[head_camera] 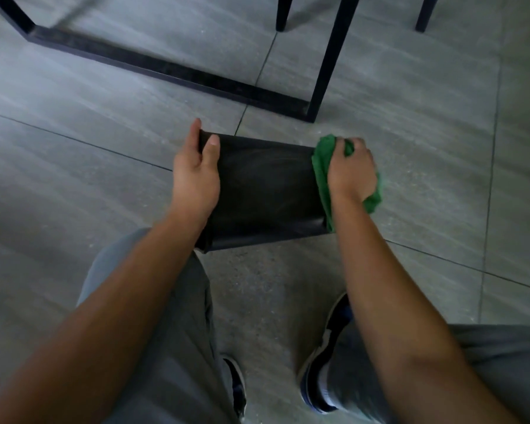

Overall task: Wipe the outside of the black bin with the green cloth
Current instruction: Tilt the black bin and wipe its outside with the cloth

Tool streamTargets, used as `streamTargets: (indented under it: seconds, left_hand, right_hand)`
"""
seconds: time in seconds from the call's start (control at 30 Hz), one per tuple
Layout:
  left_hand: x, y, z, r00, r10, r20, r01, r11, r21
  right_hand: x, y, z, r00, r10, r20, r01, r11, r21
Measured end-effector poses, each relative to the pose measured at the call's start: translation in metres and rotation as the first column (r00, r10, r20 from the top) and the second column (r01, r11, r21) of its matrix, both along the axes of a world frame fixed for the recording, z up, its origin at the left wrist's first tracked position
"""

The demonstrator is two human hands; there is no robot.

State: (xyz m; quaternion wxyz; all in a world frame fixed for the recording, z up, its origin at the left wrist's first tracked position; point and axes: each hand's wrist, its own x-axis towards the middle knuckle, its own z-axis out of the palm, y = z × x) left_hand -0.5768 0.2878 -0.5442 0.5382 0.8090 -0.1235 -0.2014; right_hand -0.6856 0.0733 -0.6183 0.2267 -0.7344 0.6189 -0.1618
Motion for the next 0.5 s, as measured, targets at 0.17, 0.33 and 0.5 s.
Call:
streamTargets:
  seconds: [0.17, 0.33, 0.5]
  left_hand:
    - [0.004, -0.013, 0.004, 0.998, -0.025, 0.066, 0.023, 1.0, 0.018]
    - [0.0, 0.004, 0.007, 0.982, -0.087, 0.168, 0.076, 0.995, 0.071]
    - [0.007, -0.006, 0.011, 0.979, -0.118, 0.163, 0.107, 0.991, 0.078]
  right_hand:
    - [0.049, 0.108, 0.042, 0.838, 0.516, 0.179, -0.45, 0.838, -0.31]
    - [0.012, 0.006, 0.022, 0.984, 0.166, -0.07, -0.16, 0.983, 0.09]
    - [0.051, 0.095, 0.049, 0.838, 0.46, 0.292, -0.408, 0.885, -0.224]
